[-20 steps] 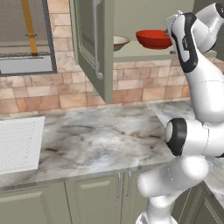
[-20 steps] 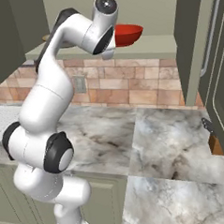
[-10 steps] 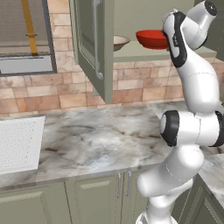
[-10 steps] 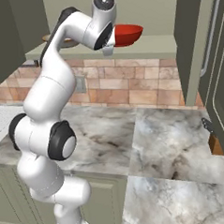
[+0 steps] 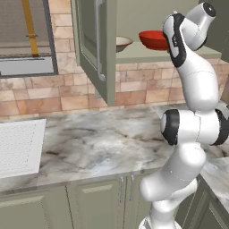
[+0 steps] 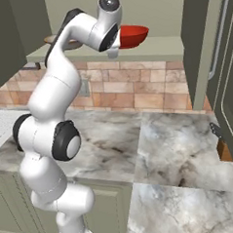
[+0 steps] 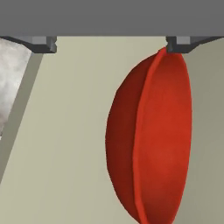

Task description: Pick up the bowls from the cabinet and place each bowl in front of a stool on the dining counter.

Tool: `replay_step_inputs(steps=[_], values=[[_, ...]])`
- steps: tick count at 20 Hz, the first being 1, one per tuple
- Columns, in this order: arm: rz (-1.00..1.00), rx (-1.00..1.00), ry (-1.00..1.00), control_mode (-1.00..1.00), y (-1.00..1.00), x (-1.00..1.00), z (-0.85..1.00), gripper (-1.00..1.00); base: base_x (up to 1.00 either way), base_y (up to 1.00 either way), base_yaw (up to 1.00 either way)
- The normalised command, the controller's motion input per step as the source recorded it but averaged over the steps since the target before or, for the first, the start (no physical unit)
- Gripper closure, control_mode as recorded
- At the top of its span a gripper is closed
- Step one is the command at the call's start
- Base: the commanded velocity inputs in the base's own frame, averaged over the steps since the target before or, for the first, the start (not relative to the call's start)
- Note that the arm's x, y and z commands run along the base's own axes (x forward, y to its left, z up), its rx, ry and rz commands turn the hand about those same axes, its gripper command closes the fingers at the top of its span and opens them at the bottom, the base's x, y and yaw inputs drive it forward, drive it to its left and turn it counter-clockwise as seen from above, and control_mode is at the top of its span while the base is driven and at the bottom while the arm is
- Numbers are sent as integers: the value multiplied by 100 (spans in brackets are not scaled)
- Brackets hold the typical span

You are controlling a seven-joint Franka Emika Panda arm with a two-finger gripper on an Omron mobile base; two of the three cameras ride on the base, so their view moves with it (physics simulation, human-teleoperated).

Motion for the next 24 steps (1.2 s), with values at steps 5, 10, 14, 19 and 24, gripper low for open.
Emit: replay_step_inputs(steps=[5,10,14,19,24], values=[[0,5,5,-100,-16,34,-8,-100,0,0,0],[0,4,4,-100,-14,35,0,-100,0,0,0],[0,3,5,-100,-14,46,0,-100,0,0,0],[0,1,5,-100,-10,41,0,-100,0,0,0],[0,0,10,-100,0,4,-22,100,0,0,0]])
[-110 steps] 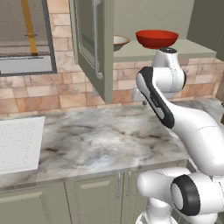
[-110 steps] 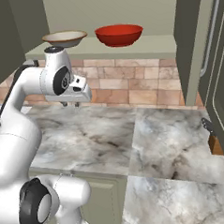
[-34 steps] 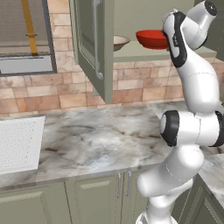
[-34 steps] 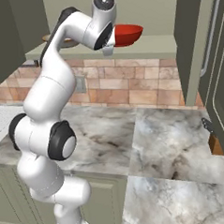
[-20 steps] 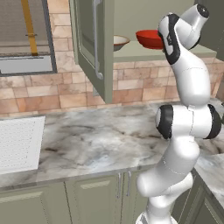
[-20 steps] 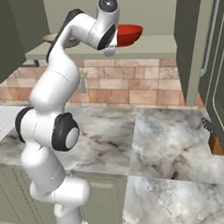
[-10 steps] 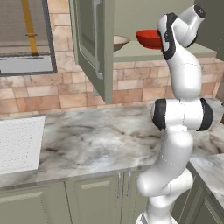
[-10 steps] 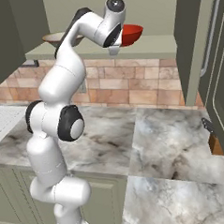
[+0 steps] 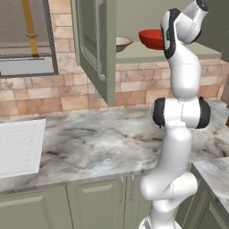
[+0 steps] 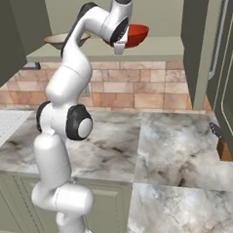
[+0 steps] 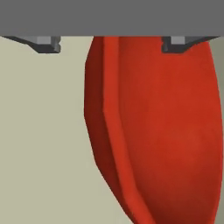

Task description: Pick up the bowls from the cabinet and place each bowl in front of a stool on the dining counter.

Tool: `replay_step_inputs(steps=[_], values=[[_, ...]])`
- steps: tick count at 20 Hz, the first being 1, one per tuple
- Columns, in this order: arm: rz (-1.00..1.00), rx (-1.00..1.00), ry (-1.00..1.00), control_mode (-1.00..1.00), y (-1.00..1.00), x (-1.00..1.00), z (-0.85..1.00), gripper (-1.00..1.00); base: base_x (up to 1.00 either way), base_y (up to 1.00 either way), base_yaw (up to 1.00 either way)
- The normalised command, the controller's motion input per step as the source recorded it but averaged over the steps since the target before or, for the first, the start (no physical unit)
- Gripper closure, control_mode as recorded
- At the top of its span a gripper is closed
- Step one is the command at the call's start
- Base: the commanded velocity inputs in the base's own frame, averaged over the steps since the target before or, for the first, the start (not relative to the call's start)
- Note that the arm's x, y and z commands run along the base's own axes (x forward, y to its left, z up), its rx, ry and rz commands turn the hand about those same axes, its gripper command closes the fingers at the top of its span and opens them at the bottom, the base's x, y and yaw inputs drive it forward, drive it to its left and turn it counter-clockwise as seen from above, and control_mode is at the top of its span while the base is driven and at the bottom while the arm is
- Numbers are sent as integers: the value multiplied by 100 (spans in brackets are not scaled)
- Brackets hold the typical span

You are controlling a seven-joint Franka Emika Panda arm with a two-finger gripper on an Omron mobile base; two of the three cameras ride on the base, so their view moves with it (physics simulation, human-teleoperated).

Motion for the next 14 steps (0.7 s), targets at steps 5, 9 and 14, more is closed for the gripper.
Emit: replay_step_inputs(steps=[5,9,14], values=[[0,0,4,-100,0,-5,-43,100,0,0,0],[0,0,1,-100,0,-55,-47,100,0,0,0],[0,0,0,-100,0,-97,-17,100,0,0,0]])
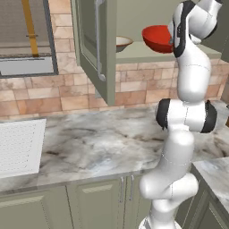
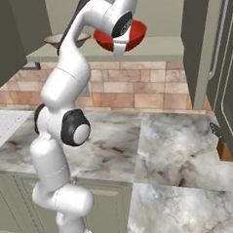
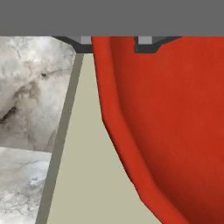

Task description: Pick up the bowls from the cabinet and place each bowl in front of a stool on the dining counter.

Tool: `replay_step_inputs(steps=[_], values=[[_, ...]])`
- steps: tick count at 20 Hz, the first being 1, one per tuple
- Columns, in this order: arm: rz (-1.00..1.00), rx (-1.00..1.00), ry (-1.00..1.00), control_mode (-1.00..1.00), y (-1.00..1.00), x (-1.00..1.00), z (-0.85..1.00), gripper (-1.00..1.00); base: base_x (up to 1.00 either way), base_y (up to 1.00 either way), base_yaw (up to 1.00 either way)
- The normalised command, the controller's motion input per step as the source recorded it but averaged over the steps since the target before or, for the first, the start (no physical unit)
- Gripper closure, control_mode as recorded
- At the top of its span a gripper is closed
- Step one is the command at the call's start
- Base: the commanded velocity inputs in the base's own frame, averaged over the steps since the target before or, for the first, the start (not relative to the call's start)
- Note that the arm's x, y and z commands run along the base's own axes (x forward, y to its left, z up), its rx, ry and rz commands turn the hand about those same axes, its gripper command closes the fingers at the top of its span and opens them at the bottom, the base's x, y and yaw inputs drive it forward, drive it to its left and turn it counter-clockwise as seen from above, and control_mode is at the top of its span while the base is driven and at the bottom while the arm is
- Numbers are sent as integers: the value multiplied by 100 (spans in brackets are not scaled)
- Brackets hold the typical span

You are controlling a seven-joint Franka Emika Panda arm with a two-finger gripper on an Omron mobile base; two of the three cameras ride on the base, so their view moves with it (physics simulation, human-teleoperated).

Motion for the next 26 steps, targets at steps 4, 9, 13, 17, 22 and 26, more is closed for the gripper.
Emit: replay_step_inputs(steps=[4,9,13,17,22,26], values=[[0,0,0,-100,0,-100,-5,100,0,0,0],[0,0,0,-100,0,-100,-16,100,0,0,0],[0,0,0,-100,0,-100,-16,100,0,0,0],[0,0,2,-100,3,-100,-29,100,0,0,0],[0,0,4,-100,40,-97,-24,100,0,0,0],[0,0,0,-100,52,-82,-54,100,0,0,0]])
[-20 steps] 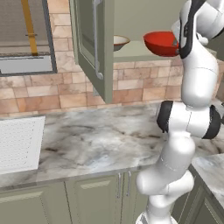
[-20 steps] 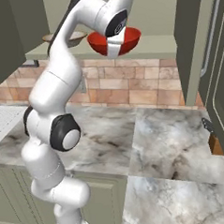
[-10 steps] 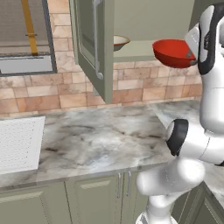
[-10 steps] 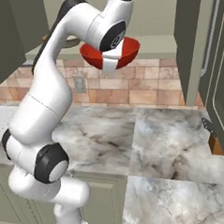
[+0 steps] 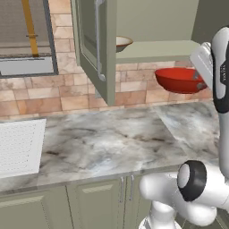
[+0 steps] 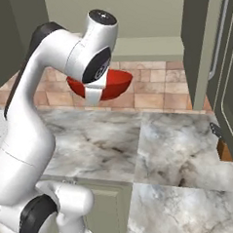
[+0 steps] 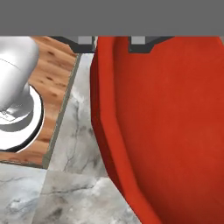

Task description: Pick up the bowls from the cabinet and place each bowl in front of a stool on the dining counter.

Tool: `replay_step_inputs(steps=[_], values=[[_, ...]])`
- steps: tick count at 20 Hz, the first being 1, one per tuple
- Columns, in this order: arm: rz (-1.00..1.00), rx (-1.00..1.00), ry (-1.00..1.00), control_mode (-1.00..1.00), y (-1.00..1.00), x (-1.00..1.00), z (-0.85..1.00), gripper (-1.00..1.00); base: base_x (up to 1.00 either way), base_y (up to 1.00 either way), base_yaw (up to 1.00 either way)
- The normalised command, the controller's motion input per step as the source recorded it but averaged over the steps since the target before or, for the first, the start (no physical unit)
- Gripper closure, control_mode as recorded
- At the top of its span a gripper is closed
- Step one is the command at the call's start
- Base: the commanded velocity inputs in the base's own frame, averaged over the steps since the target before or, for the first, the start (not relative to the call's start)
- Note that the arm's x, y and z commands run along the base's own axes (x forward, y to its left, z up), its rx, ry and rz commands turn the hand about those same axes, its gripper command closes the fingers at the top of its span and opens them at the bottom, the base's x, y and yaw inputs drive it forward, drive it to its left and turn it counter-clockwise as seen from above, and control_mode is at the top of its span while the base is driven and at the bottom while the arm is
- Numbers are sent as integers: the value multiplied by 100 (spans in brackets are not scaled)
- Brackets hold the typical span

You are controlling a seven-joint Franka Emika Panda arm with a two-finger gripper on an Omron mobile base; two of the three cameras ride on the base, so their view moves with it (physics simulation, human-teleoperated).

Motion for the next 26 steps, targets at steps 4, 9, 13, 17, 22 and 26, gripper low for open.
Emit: replay_step_inputs(steps=[4,9,13,17,22,26], values=[[0,0,-1,-100,53,-54,-47,100,0,0,0],[0,0,-4,-100,29,-37,-31,100,0,0,0],[0,0,0,-100,0,-11,0,100,0,0,0],[0,0,0,-100,8,-16,0,100,0,0,0],[0,0,0,100,0,0,0,100,-93,40,9],[0,0,0,100,0,0,0,100,-100,82,54]])
